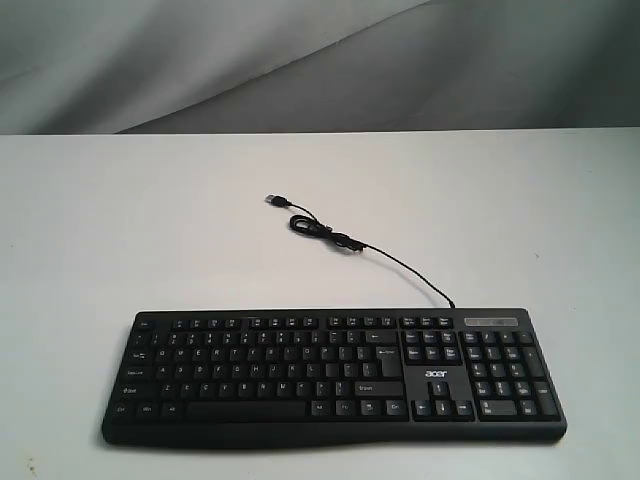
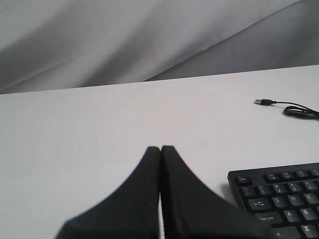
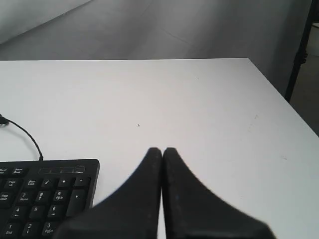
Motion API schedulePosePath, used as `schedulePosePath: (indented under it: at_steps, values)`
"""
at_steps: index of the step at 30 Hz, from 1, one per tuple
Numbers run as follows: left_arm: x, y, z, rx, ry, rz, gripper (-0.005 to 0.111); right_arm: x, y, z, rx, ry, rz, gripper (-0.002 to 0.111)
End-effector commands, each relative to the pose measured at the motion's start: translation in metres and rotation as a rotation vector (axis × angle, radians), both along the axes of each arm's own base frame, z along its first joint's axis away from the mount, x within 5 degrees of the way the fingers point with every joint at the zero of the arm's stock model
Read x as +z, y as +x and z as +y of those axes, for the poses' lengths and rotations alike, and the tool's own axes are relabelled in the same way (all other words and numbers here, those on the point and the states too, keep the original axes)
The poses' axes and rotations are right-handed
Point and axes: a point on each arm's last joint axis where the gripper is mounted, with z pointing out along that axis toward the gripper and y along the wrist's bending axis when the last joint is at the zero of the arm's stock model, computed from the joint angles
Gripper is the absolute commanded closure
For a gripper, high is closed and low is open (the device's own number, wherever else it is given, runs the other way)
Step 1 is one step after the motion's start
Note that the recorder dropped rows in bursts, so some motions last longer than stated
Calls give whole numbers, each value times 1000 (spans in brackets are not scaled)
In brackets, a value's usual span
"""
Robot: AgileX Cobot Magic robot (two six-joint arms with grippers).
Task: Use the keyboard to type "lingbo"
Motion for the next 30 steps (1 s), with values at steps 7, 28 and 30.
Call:
schedulePosePath:
  at_steps: [7,28,30]
  values:
    - [-1,0,0,2,-11,-5,106,-1,0,0,-5,3,-2,108]
    - [-1,0,0,2,-11,-5,106,39,1,-3,-41,16,-445,108]
    - [-1,0,0,2,-11,-5,106,46,0,-4,-51,33,-520,108]
